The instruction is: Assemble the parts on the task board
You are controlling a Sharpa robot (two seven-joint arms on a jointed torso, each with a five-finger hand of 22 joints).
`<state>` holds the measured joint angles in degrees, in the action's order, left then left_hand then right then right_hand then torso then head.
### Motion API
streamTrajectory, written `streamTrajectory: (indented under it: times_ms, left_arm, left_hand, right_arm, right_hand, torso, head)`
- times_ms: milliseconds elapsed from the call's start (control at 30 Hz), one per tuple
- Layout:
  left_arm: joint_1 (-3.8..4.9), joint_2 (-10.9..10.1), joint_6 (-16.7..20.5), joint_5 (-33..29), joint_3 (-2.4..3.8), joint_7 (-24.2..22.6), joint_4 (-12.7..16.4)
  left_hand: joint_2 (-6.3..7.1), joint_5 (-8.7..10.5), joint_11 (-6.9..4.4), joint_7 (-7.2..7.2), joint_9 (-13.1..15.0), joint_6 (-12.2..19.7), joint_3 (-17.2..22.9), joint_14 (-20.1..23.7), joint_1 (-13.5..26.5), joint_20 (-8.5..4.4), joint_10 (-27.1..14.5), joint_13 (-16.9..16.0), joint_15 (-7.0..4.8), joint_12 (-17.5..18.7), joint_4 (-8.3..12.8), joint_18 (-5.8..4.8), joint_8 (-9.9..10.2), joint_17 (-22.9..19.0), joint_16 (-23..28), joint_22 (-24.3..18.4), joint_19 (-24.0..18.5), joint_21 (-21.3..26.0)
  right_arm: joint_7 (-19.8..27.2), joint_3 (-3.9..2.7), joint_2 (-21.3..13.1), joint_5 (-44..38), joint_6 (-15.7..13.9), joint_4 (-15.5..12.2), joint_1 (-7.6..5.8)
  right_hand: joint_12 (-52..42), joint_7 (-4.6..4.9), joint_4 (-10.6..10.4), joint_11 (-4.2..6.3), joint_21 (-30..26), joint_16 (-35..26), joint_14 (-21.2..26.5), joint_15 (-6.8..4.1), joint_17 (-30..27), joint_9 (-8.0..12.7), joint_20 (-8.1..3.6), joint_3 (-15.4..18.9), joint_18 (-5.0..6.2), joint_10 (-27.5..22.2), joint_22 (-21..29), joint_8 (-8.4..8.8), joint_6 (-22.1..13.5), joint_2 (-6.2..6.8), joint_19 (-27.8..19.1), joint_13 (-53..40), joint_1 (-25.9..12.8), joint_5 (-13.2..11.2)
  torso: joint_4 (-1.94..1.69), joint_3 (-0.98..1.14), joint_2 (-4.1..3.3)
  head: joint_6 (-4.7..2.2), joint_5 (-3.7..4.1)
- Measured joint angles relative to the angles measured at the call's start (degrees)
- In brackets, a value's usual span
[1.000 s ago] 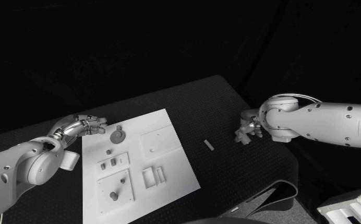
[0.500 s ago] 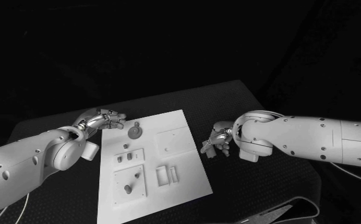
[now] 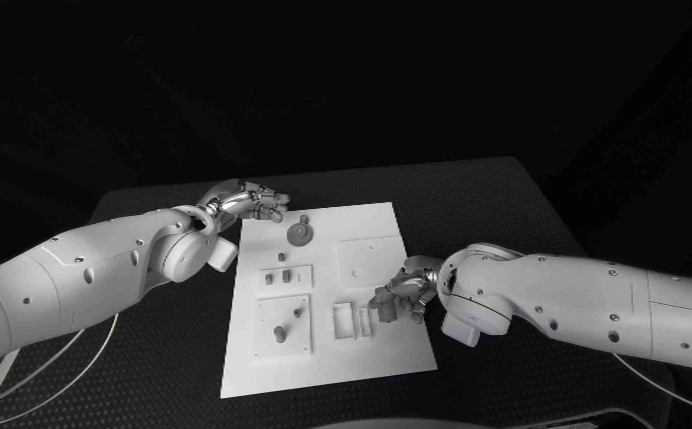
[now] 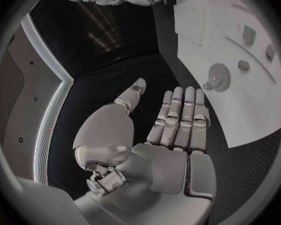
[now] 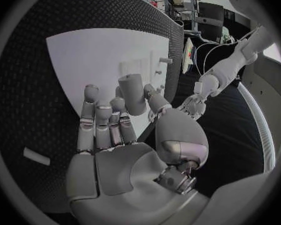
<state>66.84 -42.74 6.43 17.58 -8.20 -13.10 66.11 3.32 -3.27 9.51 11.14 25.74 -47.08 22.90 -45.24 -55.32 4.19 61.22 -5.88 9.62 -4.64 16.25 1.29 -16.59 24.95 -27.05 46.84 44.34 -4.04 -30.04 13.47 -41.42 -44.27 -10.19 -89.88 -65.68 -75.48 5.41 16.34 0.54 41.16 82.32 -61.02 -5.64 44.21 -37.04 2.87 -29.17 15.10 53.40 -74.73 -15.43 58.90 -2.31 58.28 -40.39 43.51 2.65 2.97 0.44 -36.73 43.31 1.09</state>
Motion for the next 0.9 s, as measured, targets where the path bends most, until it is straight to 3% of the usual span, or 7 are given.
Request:
streamTrajectory:
  times_ms: [100, 267, 433, 600, 900]
  left_arm:
    - [0.16, 0.1, 0.2, 0.0, 0.00, 0.0, 0.2]
    - [0.30, 0.2, 0.4, 0.0, 0.00, 0.1, 0.4]
    - [0.56, 0.4, 0.5, 0.0, -0.03, 0.3, 0.4]
    - [0.69, 0.5, 0.6, 0.0, -0.02, 0.3, 0.5]
    - [0.74, 0.2, 1.1, 0.0, -0.02, 0.4, 0.8]
  left_hand:
    - [0.00, 0.00, 0.00, 0.00, 0.0, 0.0, 0.0, 0.0, 0.0, 0.00, 0.0, 0.0, 0.00, 0.0, 0.0, 0.00, 0.0, 0.0, 0.0, 0.0, 0.0, 0.0]
    - [0.00, 0.00, 0.00, 0.00, 0.0, 0.0, 0.0, 0.0, 0.0, 0.00, 0.0, 0.0, 0.00, 0.0, 0.0, 0.00, 0.0, 0.0, 0.0, 0.0, 0.0, 0.0]
    - [0.26, 0.00, 0.00, 0.00, 0.0, 0.0, -0.2, 0.0, 0.3, 0.00, 0.0, -0.1, 0.00, 0.0, 0.2, 0.00, 0.0, 0.0, 0.2, 0.0, 0.0, 0.0]
    - [0.45, 0.00, 0.00, 0.00, -0.1, 0.0, -0.3, 0.0, 0.5, 0.00, 0.0, -0.1, 0.00, 0.0, 0.0, 0.00, 0.0, 0.1, 0.2, 0.0, 0.0, 0.0]
    - [0.68, 0.00, 0.00, 0.00, -0.1, 0.0, -0.6, 0.0, 0.7, 0.00, 0.0, -0.1, 0.00, 0.0, 0.0, 0.00, 0.0, 0.2, 0.4, 0.0, 0.0, 0.0]
  right_arm:
    - [0.1, 0.00, 1.2, 1.1, -0.8, 0.4, 0.11]
    - [0.3, -0.05, 3.2, 2.2, -2.2, 0.5, 0.13]
    - [0.6, -0.06, 5.4, 2.9, -2.8, 1.3, 0.12]
    - [0.6, -0.07, 7.2, 4.4, -2.3, 3.0, 0.20]
    - [0.7, 0.02, 9.0, 4.6, -1.0, 5.1, 0.78]
  right_hand:
    - [0.0, 0.00, 0.0, 0.00, 0.2, 0.2, -0.1, -0.13, 0.1, 0.1, -0.12, 0.0, 0.00, 0.0, -0.1, 0.00, 0.0, 0.07, 0.1, -0.1, -0.1, 0.0]
    - [0.0, -0.01, -0.3, 0.08, 0.5, 0.3, -0.3, -0.26, 0.4, 0.3, -0.30, -0.3, -0.01, 0.1, -0.2, 0.00, 0.0, 0.74, 0.7, -0.1, -0.7, 0.0]
    - [0.0, -0.17, -0.5, 0.29, 1.1, 1.2, -0.7, -0.69, 1.0, 0.5, -0.72, -0.5, -0.01, 0.3, -0.2, 0.00, 0.0, 1.44, 1.5, -0.2, -1.4, 0.0]
    - [0.0, -0.21, -0.7, 0.29, 1.2, 1.5, -0.9, -0.91, 1.4, 0.6, -0.93, -0.9, -0.01, 0.7, -0.2, -0.04, 0.0, 3.68, 1.7, -0.3, -2.3, 0.0]
    - [0.0, -0.21, -1.2, 0.30, 1.3, 1.5, -0.9, -0.92, 1.6, 0.8, -1.06, -1.3, -0.01, 0.7, -0.2, -0.08, 0.0, 4.06, 1.9, -0.3, -2.7, 0.0]
  torso:
    - [-0.15, -0.13, 0.02]
    - [-0.42, -0.41, 0.02]
    - [-0.53, -0.56, 0.03]
    - [-0.75, -0.77, 0.03]
    - [-0.92, -1.07, 0.02]
  head:
    - [0.34, -0.81]
    - [0.71, -1.47]
    - [1.09, -2.40]
    - [1.29, -2.63]
    - [1.50, -3.13]
